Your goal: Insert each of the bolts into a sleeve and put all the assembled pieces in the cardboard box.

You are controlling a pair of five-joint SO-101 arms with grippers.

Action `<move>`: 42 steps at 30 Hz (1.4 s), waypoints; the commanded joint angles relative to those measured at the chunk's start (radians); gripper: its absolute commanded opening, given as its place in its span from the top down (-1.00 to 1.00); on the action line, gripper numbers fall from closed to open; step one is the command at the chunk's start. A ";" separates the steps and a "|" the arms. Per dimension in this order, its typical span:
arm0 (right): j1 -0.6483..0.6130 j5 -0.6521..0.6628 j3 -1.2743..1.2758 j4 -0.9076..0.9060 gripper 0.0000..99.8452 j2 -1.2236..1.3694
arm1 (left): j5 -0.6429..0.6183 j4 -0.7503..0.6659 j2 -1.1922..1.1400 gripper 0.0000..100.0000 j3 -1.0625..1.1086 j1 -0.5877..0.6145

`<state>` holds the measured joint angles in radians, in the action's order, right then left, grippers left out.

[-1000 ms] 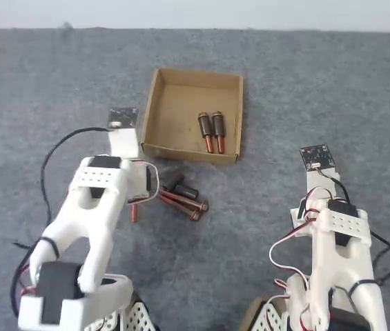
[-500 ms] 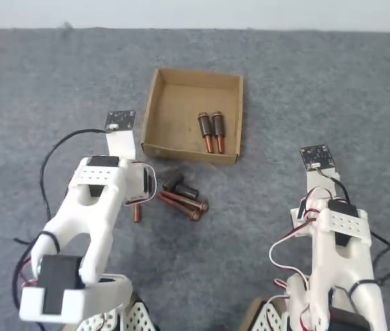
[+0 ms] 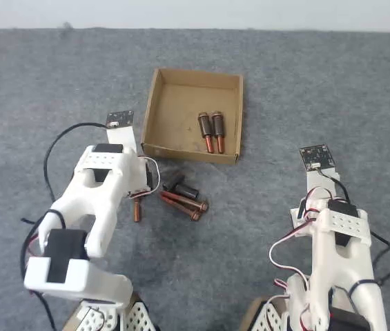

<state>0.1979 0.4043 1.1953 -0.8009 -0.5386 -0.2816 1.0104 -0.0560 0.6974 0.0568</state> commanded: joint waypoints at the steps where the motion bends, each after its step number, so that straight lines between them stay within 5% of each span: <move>1: 0.013 0.012 -0.003 0.004 0.99 -0.045 | -0.014 -0.080 0.044 0.82 0.021 0.003; 6: 0.013 0.012 -0.003 0.004 0.99 -0.045 | -0.015 -0.147 0.163 0.99 0.104 0.000; 15: 0.013 0.012 -0.003 0.004 0.99 -0.045 | -0.015 -0.138 0.394 0.98 0.199 0.011; 20: 0.015 0.009 -0.003 0.004 0.99 -0.050 | -0.014 -0.167 0.508 0.98 0.265 0.137; 26: 0.004 0.012 -0.014 0.025 0.98 -0.051 | -0.015 -0.417 0.526 0.98 0.441 0.279; 42: -0.208 0.008 -0.012 0.588 0.98 -0.042 | -0.015 -0.465 0.534 0.98 0.486 0.282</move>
<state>0.0399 0.4043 1.1953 -0.3222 -0.5416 -0.2877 0.5746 0.4166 1.1868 0.3345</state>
